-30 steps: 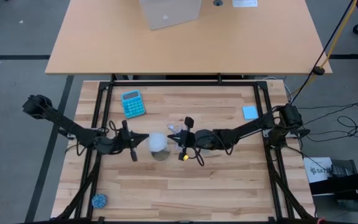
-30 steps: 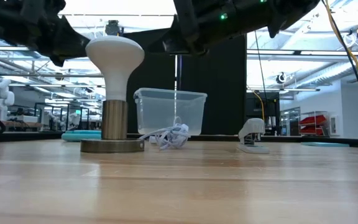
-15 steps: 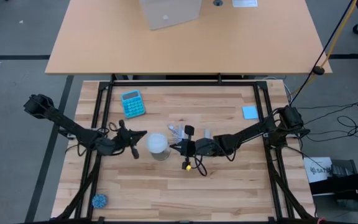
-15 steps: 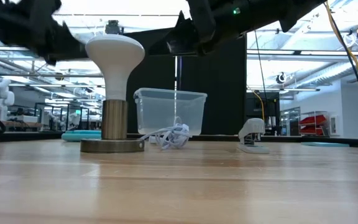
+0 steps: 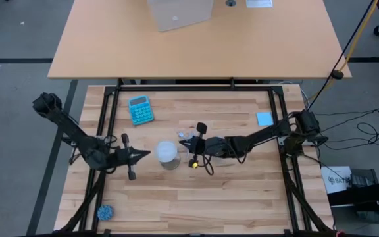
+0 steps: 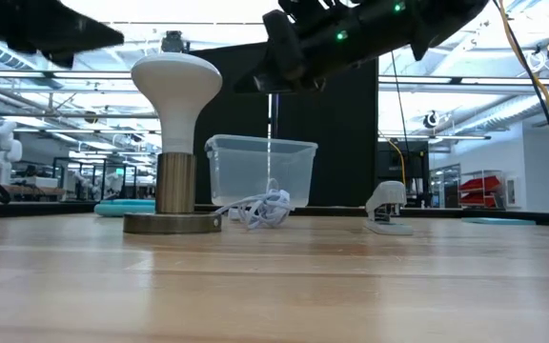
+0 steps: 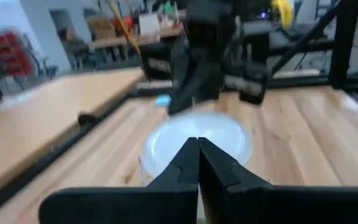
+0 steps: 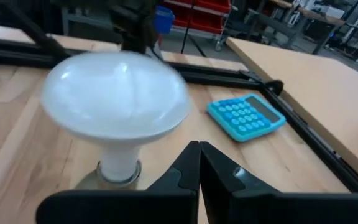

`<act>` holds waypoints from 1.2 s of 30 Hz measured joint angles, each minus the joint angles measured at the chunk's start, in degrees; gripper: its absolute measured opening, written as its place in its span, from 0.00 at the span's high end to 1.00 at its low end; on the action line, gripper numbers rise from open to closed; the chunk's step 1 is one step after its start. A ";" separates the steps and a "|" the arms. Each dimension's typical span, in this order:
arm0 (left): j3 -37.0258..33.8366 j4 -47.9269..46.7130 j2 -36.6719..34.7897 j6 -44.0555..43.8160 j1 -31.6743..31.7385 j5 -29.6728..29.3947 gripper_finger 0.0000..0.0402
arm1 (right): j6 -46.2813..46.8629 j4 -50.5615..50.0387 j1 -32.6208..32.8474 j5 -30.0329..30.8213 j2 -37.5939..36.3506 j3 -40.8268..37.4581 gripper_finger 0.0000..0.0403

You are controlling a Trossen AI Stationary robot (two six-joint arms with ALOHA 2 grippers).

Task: Screw lightbulb
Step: Insert the light bulb into the lamp

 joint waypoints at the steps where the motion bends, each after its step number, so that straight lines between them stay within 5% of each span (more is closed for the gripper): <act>1: 0.00 -0.75 0.56 -1.54 0.27 0.02 1.00 | -0.36 0.47 -0.18 -0.13 0.00 0.00 1.00; 12: 0.02 -0.48 6.49 -7.34 4.17 8.32 1.00 | -2.18 0.65 -0.47 -1.45 0.00 1.95 1.00; 36: 0.09 -0.87 8.42 -8.21 12.77 12.05 1.00 | 0.16 0.99 1.01 2.42 2.38 2.36 1.00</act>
